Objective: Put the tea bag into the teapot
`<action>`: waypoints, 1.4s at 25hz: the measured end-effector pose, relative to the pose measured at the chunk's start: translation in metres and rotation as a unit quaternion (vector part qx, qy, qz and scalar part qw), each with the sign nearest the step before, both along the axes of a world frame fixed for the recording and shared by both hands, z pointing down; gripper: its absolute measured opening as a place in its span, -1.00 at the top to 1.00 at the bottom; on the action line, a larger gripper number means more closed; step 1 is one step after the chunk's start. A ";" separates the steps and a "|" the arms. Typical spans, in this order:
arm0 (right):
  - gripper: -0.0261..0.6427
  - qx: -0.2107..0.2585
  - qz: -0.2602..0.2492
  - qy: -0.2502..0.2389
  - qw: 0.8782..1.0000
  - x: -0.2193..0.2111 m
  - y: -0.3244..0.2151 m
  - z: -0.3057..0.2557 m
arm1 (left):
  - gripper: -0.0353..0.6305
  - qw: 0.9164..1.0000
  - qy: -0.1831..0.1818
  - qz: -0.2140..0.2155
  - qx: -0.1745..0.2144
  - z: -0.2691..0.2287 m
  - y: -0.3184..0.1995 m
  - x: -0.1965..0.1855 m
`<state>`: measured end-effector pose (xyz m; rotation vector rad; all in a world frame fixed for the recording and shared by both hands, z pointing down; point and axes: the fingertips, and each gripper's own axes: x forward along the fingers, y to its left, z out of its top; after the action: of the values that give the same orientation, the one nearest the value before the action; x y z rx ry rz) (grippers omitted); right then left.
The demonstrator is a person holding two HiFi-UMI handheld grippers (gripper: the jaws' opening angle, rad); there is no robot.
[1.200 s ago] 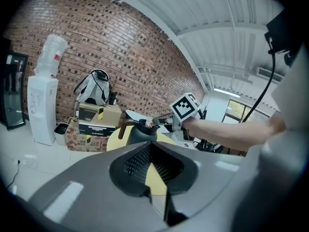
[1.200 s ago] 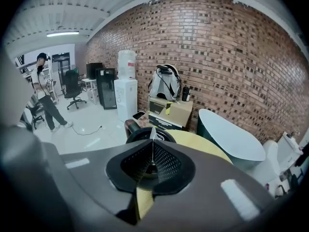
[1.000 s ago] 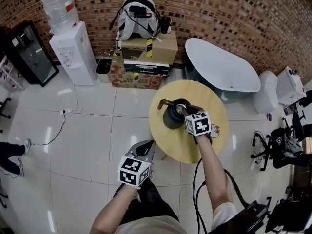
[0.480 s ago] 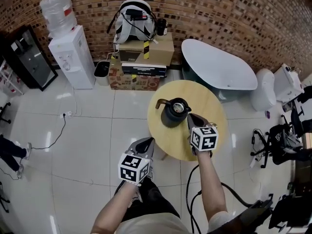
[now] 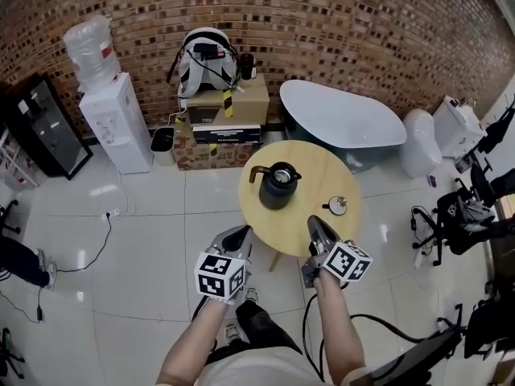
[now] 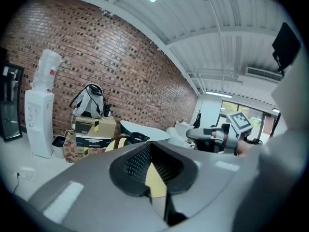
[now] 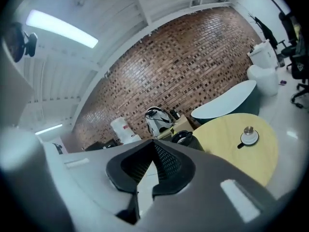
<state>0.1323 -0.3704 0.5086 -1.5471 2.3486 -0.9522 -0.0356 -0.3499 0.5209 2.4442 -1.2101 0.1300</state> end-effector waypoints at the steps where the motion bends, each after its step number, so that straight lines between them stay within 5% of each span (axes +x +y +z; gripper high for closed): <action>1: 0.92 0.001 0.001 -0.004 1.000 -0.001 0.012 -0.003 | 0.86 1.000 0.001 0.002 0.003 -0.004 0.006 0.000; 13: 0.92 -0.001 0.019 0.059 0.998 0.001 0.133 -0.012 | 0.86 1.000 0.018 0.004 0.016 -0.020 0.083 -0.017; 23: 0.92 0.053 -0.008 0.160 0.986 0.019 0.184 -0.040 | 0.86 0.999 -0.004 -0.018 0.036 -0.034 0.119 0.002; 35: 0.92 0.050 -0.038 0.161 0.985 0.053 0.273 -0.030 | 0.86 0.998 -0.034 -0.036 0.035 -0.036 0.225 0.044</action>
<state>0.1851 -0.0976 0.4790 -1.6909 2.6425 -0.6235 0.0079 -0.1253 0.4849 2.4704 -1.3516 0.1551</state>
